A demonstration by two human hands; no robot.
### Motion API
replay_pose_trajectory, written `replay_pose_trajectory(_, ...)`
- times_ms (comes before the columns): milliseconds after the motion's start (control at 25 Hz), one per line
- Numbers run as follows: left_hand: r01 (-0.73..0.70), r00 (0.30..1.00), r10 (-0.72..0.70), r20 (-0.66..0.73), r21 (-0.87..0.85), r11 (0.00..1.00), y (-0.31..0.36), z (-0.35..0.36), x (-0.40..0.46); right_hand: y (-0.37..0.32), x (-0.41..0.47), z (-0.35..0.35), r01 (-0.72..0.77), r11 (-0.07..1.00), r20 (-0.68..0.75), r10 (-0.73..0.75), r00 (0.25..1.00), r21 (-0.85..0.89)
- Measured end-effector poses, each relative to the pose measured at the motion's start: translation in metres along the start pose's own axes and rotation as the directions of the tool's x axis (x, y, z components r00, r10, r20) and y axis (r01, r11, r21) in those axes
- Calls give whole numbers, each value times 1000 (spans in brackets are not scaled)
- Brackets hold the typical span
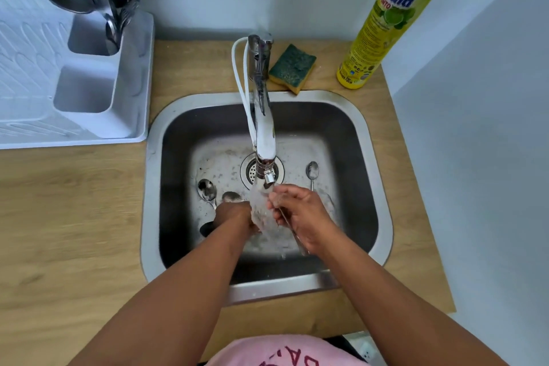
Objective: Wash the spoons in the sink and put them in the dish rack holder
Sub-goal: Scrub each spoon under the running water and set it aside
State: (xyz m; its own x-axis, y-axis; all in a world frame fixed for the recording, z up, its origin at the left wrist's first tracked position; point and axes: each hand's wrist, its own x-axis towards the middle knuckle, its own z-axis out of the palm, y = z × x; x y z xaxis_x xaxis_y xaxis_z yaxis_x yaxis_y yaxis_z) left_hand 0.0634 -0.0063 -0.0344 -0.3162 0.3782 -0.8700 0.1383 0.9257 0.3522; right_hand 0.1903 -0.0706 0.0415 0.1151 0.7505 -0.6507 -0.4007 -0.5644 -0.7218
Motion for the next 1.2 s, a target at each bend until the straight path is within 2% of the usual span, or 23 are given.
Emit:
replay_pose_trajectory(80,-21,999,22,36,-16,1000,3,6,2,-1,13,-7,-2,998,-209,-10,978,-56)
replay_pose_trajectory(160,-31,994,43,100,-110,993,1,9,2,0,31,-22,-32,989,-439,-37,898,-148)
replay_pose_trajectory(240,-88,980,111,167,-139,986,-6,4,0,0,45,-43,-106,937,-572,-112,813,-334)
replay_pose_trajectory(280,-127,968,157,197,-158,979,-10,0,-2,0,50,-54,-165,878,-602,-161,782,-450)
replay_pose_trajectory(360,-197,934,243,263,-189,962,-14,-9,-10,-2,51,-67,-248,751,-609,-248,753,-613)
replay_pose_trajectory(440,-236,901,295,318,-213,948,-14,-17,-22,-3,46,-68,-256,681,-568,-283,773,-687)
replay_pose_trajectory(520,-245,881,317,351,-235,941,-11,-21,-32,-4,35,-60,-236,580,-498,-344,796,-779)
replay_pose_trajectory(600,-250,874,326,362,-240,938,-9,-26,-41,-2,19,-47,-149,466,-376,-443,814,-872)
replay_pose_trajectory(640,-250,872,326,365,-240,938,-8,-29,-44,-2,10,-37,-70,484,-316,-449,836,-873)
replay_pose_trajectory(680,-249,869,329,370,-247,936,-8,-32,-47,-4,2,-25,-4,558,-265,-389,882,-830)
replay_pose_trajectory(760,-253,862,344,373,-272,929,-7,-37,-55,-5,-13,2,28,739,-127,-152,980,-673)
replay_pose_trajectory(800,-264,861,357,362,-280,923,-6,-38,-58,-3,-19,13,16,800,-56,-62,997,-600)
replay_pose_trajectory(880,-306,863,385,327,-269,913,-2,-42,-63,-1,-28,28,31,826,12,-29,1000,-563)
replay_pose_trajectory(960,-332,856,406,320,-263,906,1,-47,-68,-4,-37,37,44,849,14,-43,999,-526)
replay_pose_trajectory(1080,-326,860,404,312,-275,905,10,-51,-73,-14,-47,40,6,937,8,-4,1000,-350)
replay_pose_trajectory(1200,-359,852,443,277,-307,882,24,-52,-77,-17,-57,41,-52,974,7,55,998,-219)
